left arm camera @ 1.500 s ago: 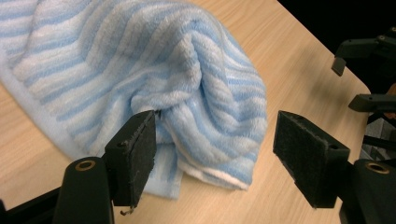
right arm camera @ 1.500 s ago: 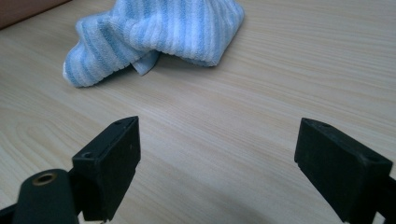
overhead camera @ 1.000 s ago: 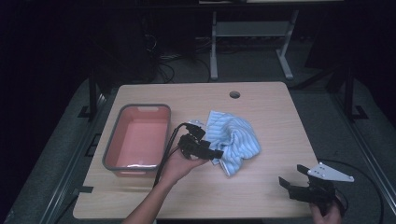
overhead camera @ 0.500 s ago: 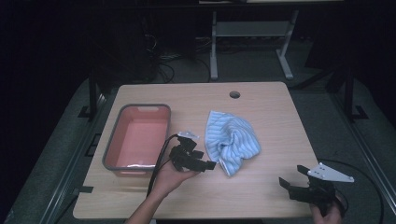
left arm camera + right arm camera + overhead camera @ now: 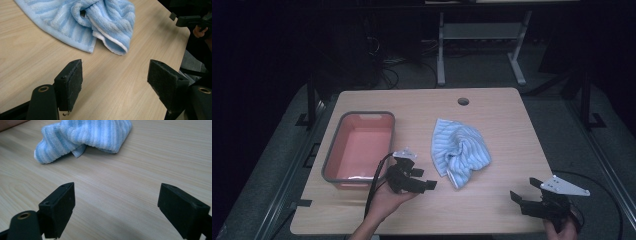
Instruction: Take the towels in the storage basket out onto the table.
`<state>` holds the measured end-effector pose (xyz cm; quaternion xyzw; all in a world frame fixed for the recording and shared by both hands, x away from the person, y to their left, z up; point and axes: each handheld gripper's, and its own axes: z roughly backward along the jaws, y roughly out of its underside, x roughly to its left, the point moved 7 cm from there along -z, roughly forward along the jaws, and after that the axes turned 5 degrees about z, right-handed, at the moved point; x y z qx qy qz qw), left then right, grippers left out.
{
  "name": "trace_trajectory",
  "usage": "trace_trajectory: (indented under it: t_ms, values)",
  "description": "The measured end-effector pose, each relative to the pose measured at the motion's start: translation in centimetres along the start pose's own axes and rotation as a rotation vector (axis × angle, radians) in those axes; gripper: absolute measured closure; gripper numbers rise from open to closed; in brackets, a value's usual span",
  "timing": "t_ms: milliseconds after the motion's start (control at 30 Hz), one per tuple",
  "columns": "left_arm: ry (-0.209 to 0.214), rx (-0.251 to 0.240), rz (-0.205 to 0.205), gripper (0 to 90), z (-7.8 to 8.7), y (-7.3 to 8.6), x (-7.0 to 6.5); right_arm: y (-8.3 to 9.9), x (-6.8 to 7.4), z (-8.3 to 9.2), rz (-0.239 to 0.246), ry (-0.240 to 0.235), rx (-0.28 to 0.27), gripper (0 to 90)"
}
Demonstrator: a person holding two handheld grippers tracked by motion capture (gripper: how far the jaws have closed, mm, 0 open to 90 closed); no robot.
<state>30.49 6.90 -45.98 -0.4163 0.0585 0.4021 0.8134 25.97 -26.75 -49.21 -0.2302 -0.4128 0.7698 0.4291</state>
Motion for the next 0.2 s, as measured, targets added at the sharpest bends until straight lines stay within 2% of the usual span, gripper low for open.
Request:
trace_trajectory:
  t_ms: [200]
  values:
    - [-0.009,-0.038,-0.009,27.4,0.2,1.8,-0.1,0.4,0.0,0.1,-0.006,0.007,-0.009,13.8]
